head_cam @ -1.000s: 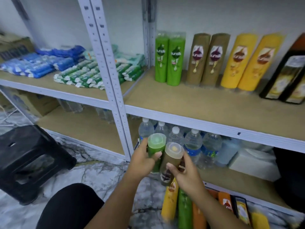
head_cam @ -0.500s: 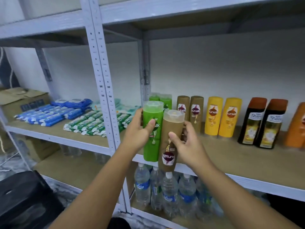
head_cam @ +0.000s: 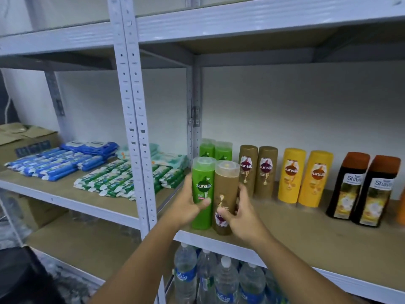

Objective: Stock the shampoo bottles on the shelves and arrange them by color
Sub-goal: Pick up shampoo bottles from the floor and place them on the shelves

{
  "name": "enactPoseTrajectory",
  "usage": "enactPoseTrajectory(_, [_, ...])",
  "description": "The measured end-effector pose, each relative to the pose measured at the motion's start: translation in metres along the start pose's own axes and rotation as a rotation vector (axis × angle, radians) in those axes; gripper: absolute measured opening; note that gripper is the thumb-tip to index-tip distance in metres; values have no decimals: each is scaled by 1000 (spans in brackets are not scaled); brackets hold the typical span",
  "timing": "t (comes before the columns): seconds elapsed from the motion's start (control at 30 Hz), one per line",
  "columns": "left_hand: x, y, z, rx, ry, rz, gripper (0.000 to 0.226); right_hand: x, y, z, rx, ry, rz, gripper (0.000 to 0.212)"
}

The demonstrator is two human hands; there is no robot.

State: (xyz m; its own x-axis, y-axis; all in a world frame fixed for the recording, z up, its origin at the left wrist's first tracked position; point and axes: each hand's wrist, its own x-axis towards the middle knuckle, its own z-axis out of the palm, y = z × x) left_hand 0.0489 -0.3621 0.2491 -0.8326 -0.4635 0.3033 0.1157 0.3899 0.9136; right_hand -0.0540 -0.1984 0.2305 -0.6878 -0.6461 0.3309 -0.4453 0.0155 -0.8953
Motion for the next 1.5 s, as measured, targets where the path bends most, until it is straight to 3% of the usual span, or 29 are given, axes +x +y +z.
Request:
enactPoseTrajectory(0.27, [11,-42,-3,170,66,-79,56,17,31,16,-75,-30,25,68])
enactPoseTrajectory(0.63, [40,-64,3,179,146,-68,59,37,58,20,-54,103,21,65])
enactPoseTrajectory(1.5, [55,-96,16,354,252,-92,30,57,79,28,-75,28,19,63])
